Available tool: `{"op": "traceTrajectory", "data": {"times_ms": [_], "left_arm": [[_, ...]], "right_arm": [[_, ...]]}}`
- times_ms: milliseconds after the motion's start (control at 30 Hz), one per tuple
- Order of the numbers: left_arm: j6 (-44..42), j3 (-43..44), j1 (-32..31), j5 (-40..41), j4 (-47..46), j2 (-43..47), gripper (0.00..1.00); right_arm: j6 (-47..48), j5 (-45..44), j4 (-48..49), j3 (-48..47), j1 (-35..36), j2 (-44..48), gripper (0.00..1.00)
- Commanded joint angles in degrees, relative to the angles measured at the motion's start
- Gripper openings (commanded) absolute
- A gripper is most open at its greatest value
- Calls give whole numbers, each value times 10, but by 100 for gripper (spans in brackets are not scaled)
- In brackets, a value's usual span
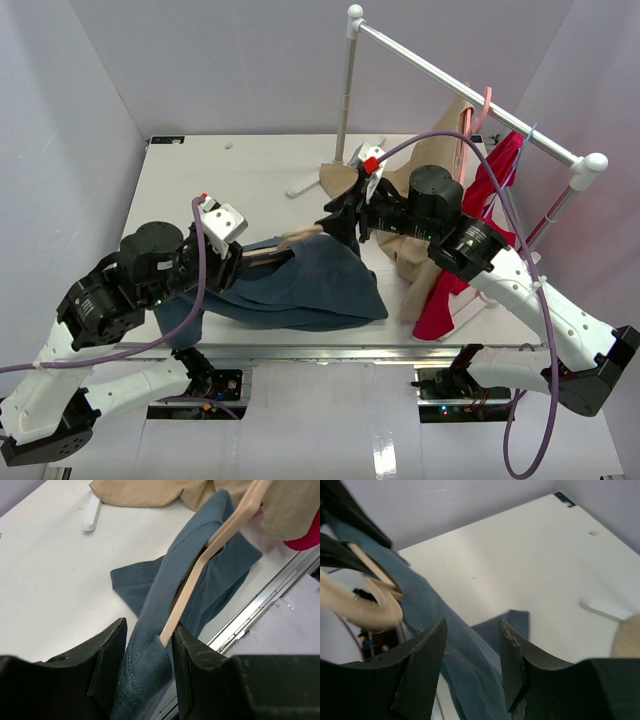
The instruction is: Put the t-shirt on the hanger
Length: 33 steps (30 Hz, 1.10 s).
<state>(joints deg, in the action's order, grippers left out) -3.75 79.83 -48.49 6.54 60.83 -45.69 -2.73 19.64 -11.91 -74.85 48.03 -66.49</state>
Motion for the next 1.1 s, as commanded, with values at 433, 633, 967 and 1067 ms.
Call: {"op": "traceTrajectory", "data": {"times_ms": [433,633,967,1067], "left_arm": [[29,1,-2,78,-13,67,0],[31,2,-2,80,-16,65,0],[17,-12,-2,74,-8,71,0],[15,-13,-2,79,2,72,0]], "right_arm": [[-3,-110,70,167,-3,51,45],[-6,-66,112,207,-2,49,45],[-1,-182,65,136,-5,32,8],[5,-193,44,94,-12,23,8]]}}
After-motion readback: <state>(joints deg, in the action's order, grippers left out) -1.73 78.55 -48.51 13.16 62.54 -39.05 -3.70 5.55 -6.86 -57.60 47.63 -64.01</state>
